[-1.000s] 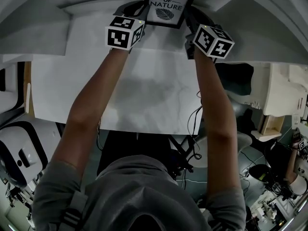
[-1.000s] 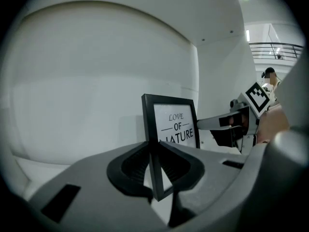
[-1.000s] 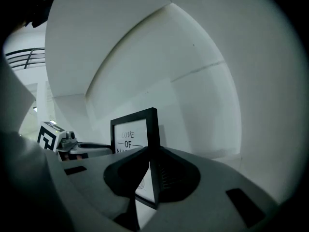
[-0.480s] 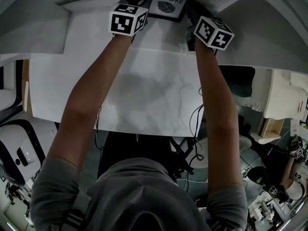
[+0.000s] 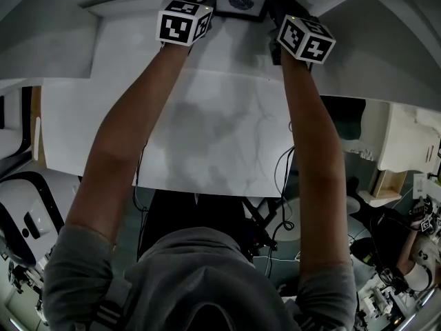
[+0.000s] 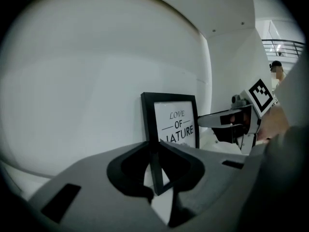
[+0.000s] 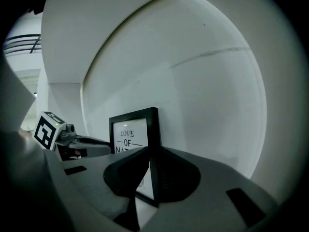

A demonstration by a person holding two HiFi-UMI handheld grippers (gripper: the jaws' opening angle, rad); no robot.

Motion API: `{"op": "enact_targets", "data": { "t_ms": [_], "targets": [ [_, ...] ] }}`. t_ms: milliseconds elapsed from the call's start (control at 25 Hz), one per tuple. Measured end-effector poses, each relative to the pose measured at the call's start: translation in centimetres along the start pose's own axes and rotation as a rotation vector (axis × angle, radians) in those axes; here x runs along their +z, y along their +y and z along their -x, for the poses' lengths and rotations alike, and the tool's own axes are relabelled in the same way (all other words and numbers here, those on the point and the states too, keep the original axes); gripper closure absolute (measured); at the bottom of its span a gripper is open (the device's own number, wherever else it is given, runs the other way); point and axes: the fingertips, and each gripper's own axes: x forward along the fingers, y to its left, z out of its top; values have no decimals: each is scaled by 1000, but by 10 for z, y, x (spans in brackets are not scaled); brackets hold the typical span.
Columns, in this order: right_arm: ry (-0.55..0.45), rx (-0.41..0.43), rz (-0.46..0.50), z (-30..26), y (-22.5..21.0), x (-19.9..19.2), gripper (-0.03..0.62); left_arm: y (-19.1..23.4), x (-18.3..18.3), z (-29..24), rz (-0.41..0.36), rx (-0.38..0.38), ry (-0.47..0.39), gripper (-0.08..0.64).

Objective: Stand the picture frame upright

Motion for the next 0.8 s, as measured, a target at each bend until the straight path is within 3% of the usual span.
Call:
{"op": "enact_targets", "data": {
  "t_ms": [120, 480, 800],
  "targets": [
    [-5, 4, -11, -1, -1, -3, 520, 2, -1, -2, 37, -19, -2, 494],
    [1, -9, -6, 0, -2, -6, 520, 1, -1, -3, 30, -34, -1, 494],
    [-17, -52, 36, 8, -2, 2, 518, 10, 20, 15, 51, 15, -109, 492]
  ]
}}
